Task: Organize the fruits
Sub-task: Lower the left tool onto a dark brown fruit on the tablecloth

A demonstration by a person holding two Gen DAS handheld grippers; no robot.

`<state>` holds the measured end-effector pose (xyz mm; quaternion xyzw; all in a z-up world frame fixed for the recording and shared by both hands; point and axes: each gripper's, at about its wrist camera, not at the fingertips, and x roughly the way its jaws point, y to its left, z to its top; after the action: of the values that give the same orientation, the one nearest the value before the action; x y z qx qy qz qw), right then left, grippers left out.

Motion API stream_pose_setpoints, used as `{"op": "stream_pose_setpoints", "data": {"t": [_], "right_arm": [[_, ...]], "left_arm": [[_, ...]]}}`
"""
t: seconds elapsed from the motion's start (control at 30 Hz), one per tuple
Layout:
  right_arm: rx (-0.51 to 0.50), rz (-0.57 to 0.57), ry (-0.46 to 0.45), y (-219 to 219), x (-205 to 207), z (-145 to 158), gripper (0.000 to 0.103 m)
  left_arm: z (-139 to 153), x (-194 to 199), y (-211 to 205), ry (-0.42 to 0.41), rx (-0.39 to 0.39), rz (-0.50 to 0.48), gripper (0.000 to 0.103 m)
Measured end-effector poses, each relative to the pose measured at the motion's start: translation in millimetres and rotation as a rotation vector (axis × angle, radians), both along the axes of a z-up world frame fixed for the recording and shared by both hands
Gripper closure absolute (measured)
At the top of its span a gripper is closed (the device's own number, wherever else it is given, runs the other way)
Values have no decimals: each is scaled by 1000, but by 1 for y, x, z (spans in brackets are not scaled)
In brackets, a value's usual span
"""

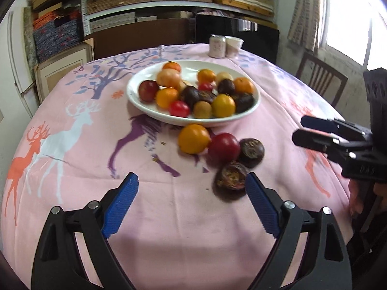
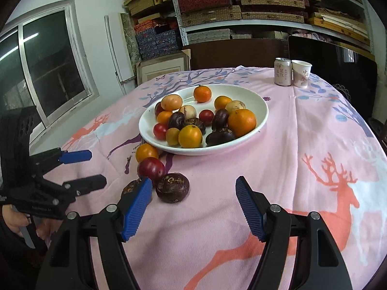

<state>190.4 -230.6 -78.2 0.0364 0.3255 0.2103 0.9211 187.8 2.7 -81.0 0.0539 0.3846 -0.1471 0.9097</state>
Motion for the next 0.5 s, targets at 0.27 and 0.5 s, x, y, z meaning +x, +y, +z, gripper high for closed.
{"op": "stream_pose_setpoints", "data": {"t": [0.27, 0.5], "right_arm": [[38, -38, 27, -16, -3, -10, 31], [78, -35, 22, -22, -5, -10, 31]], "left_arm": [[-12, 7, -40, 28, 73, -30, 15], [-14, 11, -45, 33, 101, -14, 15]]}}
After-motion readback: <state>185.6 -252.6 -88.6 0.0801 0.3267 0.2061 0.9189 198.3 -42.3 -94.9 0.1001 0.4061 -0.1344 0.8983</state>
